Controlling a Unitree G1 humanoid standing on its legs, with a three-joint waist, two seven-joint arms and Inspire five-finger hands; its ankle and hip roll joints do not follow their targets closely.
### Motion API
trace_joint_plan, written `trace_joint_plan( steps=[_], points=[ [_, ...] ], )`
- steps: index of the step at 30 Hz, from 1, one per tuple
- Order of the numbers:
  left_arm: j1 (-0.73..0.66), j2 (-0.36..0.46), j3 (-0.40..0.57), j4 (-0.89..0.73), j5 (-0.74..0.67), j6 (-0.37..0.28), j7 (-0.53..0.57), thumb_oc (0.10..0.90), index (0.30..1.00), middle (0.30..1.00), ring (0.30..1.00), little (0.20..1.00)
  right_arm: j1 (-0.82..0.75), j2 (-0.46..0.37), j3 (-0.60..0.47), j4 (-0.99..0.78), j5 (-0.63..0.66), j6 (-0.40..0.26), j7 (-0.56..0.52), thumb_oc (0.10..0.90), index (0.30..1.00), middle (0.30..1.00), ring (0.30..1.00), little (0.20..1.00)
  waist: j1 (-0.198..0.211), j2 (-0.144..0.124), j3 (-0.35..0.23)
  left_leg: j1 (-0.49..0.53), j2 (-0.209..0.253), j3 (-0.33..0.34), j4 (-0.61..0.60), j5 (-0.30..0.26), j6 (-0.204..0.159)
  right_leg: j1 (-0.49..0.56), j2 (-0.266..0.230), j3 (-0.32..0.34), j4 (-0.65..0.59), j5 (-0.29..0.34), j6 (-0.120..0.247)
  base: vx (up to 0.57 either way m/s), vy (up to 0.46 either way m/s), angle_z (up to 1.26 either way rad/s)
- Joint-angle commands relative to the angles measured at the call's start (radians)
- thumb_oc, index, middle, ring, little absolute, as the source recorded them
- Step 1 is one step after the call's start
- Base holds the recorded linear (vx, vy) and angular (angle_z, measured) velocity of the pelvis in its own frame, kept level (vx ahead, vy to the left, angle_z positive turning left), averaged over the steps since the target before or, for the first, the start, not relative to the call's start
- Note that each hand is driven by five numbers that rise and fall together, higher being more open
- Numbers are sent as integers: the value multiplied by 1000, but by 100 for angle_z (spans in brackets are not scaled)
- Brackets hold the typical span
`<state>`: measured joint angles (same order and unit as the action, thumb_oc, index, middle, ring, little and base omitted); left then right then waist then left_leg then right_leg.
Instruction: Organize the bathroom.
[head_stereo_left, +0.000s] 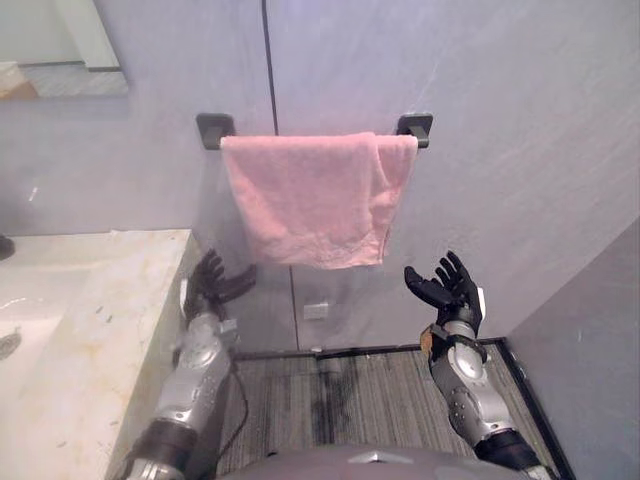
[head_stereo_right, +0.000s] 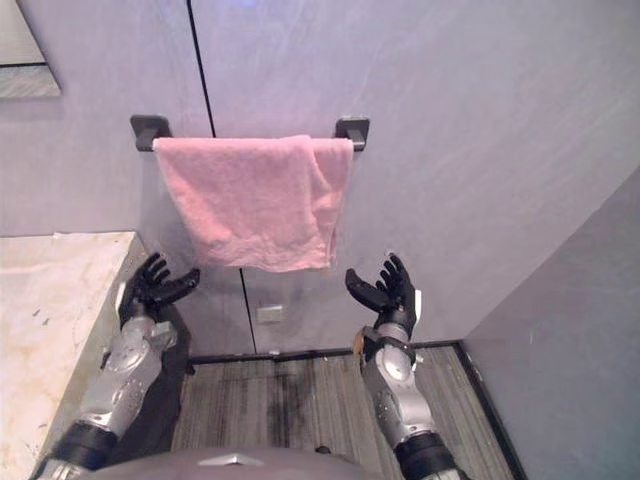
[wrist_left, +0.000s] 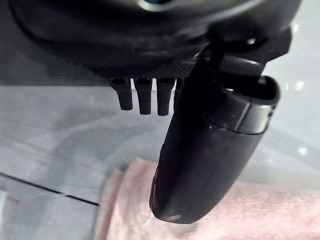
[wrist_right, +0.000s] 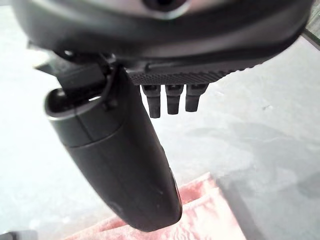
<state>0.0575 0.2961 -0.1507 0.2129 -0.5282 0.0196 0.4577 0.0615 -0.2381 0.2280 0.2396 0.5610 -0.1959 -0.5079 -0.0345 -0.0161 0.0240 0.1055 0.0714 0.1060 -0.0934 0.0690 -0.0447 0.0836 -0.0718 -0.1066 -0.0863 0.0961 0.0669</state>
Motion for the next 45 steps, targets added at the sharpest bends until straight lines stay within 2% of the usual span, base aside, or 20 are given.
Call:
trace_joint_plan(
  steps=[1,8,11,12,15,17,18,19,21,22,24,26,27,30,34,37,39,41,43,45],
  points=[
    [-83,32,-3,12,-10,-30,-67,800,900,900,900,900,-95,-13,-57,-20,-50,-93,35,800,900,900,900,900,3,-4,17,22,-22,-1,6,-27,27,13,33,-12,-1,-20,-13,-186,-101,-1],
    [-51,47,-11,137,6,16,-165,800,900,900,900,900,-63,-35,-63,59,-93,-85,79,800,900,900,900,900,11,10,37,-2,-13,-6,15,0,13,-20,38,-14,-1,-3,-8,-128,-83,0],
    [-24,52,-4,220,-3,3,-198,800,900,900,900,900,-51,-52,-58,109,-107,-82,84,800,900,900,900,900,17,18,50,-28,-13,-16,12,17,7,-38,37,-20,-1,2,-6,-136,-31,-2],
    [5,33,8,270,-62,20,-218,800,900,900,900,900,-43,-57,-55,150,-110,-70,77,800,900,900,900,900,21,25,61,-51,-11,-22,6,30,3,-50,34,-29,-1,4,-4,-143,-4,1],
    [37,-3,13,369,-81,-10,-269,800,900,900,900,900,-33,-79,-41,253,-142,-91,91,800,900,900,900,900,24,31,86,-85,-16,-14,8,39,-2,-78,26,-43,-1,8,-2,-264,3,5],
    [23,-30,27,448,-197,3,-322,800,900,900,900,900,-52,-90,-24,327,-142,-79,92,800,900,900,900,900,22,29,104,-97,-40,-2,66,9,-2,-99,16,-55,-1,14,-7,-361,20,18],
    [13,-52,41,502,-243,23,-350,800,900,900,900,900,-62,-95,-15,376,-156,-67,97,800,900,900,900,900,20,24,109,-112,-64,7,143,-6,-3,-110,8,-61,-1,17,-10,-292,12,20],
    [7,-60,47,523,-238,25,-363,800,900,900,900,900,-66,-96,-12,395,-156,-59,105,800,900,900,900,900,19,23,112,-123,-72,8,182,-13,-3,-112,6,-64,-1,17,-12,-279,7,7],
    [-25,-74,41,651,-211,9,-442,800,900,900,900,900,-79,-94,-12,507,-128,-66,143,800,900,900,900,900,14,14,119,-138,-124,-14,292,-31,5,-117,-3,-79,-1,27,-11,-273,42,10],
    [-44,-75,33,767,-220,46,-502,800,900,900,900,900,-73,-94,-28,611,-76,-58,191,800,900,900,900,900,-2,19,118,-110,-188,-69,358,-83,16,-144,-4,-78,-1,38,-5,-277,92,18],
    [-48,-79,36,824,-220,62,-529,800,900,900,900,900,-69,-93,-33,646,-71,-61,208,800,900,900,900,900,-9,25,116,-92,-208,-92,355,-104,21,-154,-2,-78,-1,43,-1,-209,94,9],
    [-49,-94,19,992,-179,78,-587,800,900,900,900,900,-70,-81,-27,718,-75,-38,230,800,900,900,900,900,-35,37,104,10,-243,-155,237,-198,51,-220,12,-69,-1,81,21,-289,133,5],
    [-46,-101,3,1030,-176,85,-591,800,900,900,900,900,-76,-75,-23,729,-90,-16,237,800,900,900,900,900,-43,39,103,42,-255,-183,174,-216,70,-255,19,-59,-1,102,32,-299,107,15],
    [-47,-108,-10,1082,-127,129,-589,800,900,900,900,900,-88,-52,-24,762,-89,4,251,800,900,900,900,900,-47,32,113,54,-265,-197,116,-211,100,-297,19,-77,-1,125,54,-298,68,-15],
    [-40,-96,-3,1128,-67,179,-560,800,900,900,900,900,-78,-19,0,763,-134,20,262,800,900,900,900,900,-41,8,144,46,-257,-166,87,-189,119,-312,-5,-113,27,155,76,-333,30,-9],
    [-40,-82,20,1138,-62,198,-560,800,900,900,900,900,-69,-2,2,800,-146,16,292,800,900,900,900,900,-34,6,151,37,-232,-148,64,-165,126,-309,-26,-72,124,141,71,-412,-15,-8],
    [-42,-76,11,1148,-54,189,-563,800,900,900,900,900,-86,-2,-4,858,-147,9,314,800,900,900,900,900,-14,19,147,35,-207,-154,36,-134,129,-283,-32,-40,201,106,54,-399,-38,-8],
    [-54,-72,-4,1163,-8,168,-528,800,900,900,900,900,-116,6,-5,913,-120,24,333,800,900,900,900,900,25,31,129,7,-182,-146,21,-99,135,-232,-64,-46,289,60,37,-432,-70,-4],
    [-68,-71,-13,1166,11,139,-530,800,900,900,900,900,-135,16,2,942,-125,39,335,800,900,900,900,900,58,38,112,-23,-164,-138,16,-73,139,-173,-82,-50,352,18,32,-395,-93,-9],
    [-77,-71,-21,1162,11,148,-532,800,900,900,900,900,-145,23,9,962,-114,45,336,800,900,900,900,900,78,38,97,-46,-158,-135,20,-58,143,-131,-80,-36,381,-12,37,-341,-114,-12]
  ],
)
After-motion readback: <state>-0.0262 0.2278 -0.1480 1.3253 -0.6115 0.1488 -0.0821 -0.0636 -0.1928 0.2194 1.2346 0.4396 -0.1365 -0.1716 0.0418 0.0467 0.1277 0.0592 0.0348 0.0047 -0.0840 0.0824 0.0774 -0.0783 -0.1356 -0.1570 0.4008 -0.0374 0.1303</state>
